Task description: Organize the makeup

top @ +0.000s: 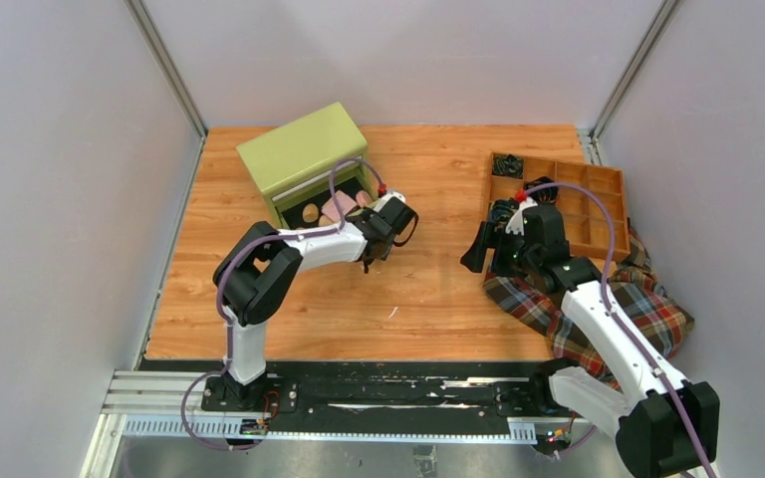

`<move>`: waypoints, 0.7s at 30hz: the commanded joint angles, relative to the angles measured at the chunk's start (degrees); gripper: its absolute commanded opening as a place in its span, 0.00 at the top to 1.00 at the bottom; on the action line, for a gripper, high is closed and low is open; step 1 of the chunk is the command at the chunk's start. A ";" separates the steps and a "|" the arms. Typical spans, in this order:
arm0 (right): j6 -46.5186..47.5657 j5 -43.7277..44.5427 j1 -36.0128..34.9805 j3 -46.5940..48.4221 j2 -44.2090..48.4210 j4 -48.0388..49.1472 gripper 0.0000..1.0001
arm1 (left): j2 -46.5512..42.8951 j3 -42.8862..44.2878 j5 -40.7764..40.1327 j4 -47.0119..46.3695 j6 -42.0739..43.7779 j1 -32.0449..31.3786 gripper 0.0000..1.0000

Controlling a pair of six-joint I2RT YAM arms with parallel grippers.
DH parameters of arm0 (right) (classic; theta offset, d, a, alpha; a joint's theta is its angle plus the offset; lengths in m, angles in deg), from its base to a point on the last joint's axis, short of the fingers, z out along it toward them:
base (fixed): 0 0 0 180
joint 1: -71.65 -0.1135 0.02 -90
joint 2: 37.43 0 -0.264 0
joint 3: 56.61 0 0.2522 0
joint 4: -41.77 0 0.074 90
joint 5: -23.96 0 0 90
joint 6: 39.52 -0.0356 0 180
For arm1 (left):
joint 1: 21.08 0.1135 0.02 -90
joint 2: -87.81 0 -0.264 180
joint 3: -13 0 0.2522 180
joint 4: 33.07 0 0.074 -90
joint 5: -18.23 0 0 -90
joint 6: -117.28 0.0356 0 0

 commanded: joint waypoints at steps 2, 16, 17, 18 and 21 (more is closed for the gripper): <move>0.50 1.65 0.95 0.03 3.25 -1.98 0.18 | 2.85 5.69 -2.75 -0.41 0.41 7.27 0.48; 1.07 4.31 0.95 -0.13 7.65 -4.32 0.18 | 6.17 28.15 -6.22 9.88 11.63 16.28 0.44; 1.03 4.20 0.95 -0.13 7.64 -4.30 0.18 | 5.92 28.91 -6.17 10.80 11.74 16.29 0.44; 1.05 4.16 0.96 -0.12 7.72 -4.30 0.18 | 5.18 29.27 -4.89 11.49 11.75 16.30 0.45; 1.16 4.70 0.96 -0.28 7.75 -4.07 0.18 | -0.08 26.81 -0.07 10.69 11.50 15.53 0.44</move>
